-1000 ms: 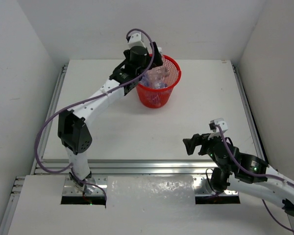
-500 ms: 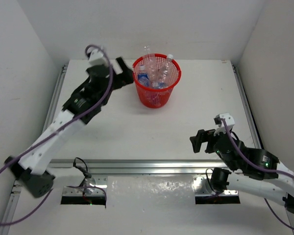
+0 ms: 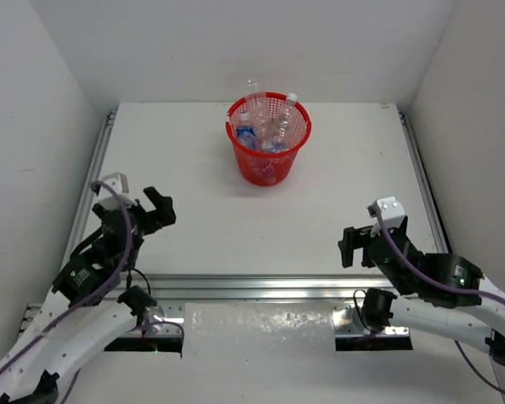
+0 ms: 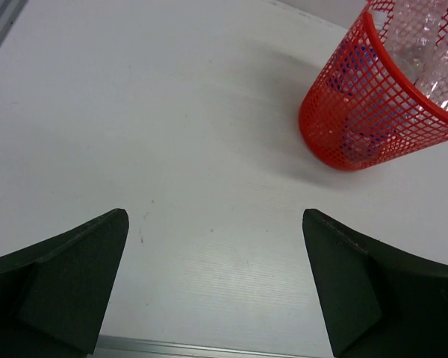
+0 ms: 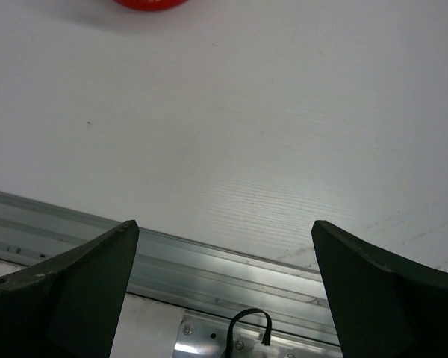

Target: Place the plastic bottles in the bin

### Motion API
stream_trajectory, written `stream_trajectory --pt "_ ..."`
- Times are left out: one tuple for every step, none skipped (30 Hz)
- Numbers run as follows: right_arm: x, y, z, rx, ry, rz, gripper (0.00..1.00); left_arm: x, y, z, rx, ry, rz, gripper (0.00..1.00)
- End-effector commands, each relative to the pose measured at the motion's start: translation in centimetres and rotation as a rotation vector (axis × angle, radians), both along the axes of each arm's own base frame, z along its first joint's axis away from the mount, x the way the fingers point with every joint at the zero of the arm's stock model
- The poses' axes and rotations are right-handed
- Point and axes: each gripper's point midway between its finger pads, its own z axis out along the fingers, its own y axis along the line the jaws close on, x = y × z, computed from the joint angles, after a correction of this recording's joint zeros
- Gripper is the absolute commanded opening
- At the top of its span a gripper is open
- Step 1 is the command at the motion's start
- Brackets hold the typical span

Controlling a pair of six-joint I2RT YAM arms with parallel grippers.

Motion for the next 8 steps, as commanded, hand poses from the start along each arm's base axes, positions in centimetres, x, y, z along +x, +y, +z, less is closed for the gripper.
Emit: stream_trajectory --pt "0.3 -0.6 -0.4 -0.007 -0.031 -0.019 0.99 -0.4 0.8 1.7 -0.022 -0.105 0.007 1.0" --pt "0.3 -0.7 -0.5 -0.008 -0.036 -0.023 0.99 -0.4 0.9 2.0 -0.03 -0.115 0.011 1.0" --pt "0.4 -1.0 -0.6 -0.014 -0.042 -0.035 0.99 -0.4 0.9 1.8 -0.03 -0.116 0.014 1.0" --pt "0.4 -1.1 -0.7 -0.016 -0.041 -0.043 0.99 -0.5 0.9 1.4 -0.024 -0.105 0.015 1.0" --pt "0.5 -1.4 -0.7 -0.022 -0.047 -0.056 0.99 -0.4 0.9 1.3 -0.022 -0.097 0.016 1.0" --pt "0.5 -1.4 -0.8 -0.023 -0.046 -0.059 0.99 -0.3 0.8 0.9 -0.021 -0.079 0.019 1.0" --pt "0.6 -1.5 -0.9 -0.025 -0.047 -0.068 0.99 -0.3 0.7 0.7 -0.017 -0.071 0.015 1.0" --pt "0.6 -1.5 -0.9 -0.024 -0.047 -0.073 0.99 -0.1 0.6 0.6 -0.016 -0.068 0.015 1.0"
